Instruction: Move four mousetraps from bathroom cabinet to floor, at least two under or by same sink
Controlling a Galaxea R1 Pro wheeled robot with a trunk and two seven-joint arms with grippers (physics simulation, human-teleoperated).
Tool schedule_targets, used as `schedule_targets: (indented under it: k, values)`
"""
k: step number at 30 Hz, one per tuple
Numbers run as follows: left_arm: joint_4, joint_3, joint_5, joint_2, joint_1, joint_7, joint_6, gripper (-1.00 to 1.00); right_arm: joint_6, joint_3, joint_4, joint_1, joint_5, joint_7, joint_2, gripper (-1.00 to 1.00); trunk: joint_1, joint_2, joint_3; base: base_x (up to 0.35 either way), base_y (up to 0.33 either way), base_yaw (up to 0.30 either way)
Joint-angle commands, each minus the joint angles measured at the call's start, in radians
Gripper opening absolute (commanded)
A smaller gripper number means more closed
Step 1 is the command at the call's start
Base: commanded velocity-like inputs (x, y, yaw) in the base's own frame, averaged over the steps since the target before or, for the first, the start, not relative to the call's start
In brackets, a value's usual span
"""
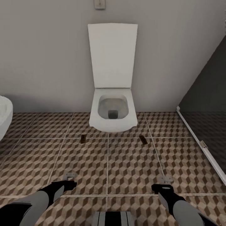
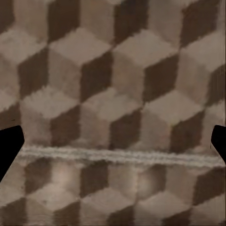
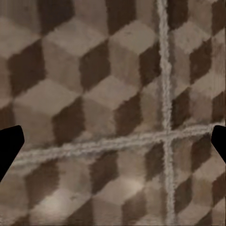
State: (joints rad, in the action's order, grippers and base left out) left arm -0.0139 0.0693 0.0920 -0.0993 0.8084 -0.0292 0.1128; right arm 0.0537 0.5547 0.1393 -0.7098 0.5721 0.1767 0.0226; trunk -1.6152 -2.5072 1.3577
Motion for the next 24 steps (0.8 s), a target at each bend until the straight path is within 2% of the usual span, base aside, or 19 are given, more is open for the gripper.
schedule_targets:
  k: [1,24]
  values:
    - [-0.001,0.007,0.01,0.0,0.0,-0.003,0.005,1.0,0.005,0.004,0.001,0.0,0.009,0.002,-0.001,1.0,0.001,0.0,0.001,-0.347,0.0,0.0]
    - [-0.001,0.007,0.011,-0.002,0.0,-0.003,0.004,1.0,0.003,0.004,0.002,0.0,0.009,0.0,-0.002,1.0,0.001,0.0,0.001,-0.346,0.0,0.0]
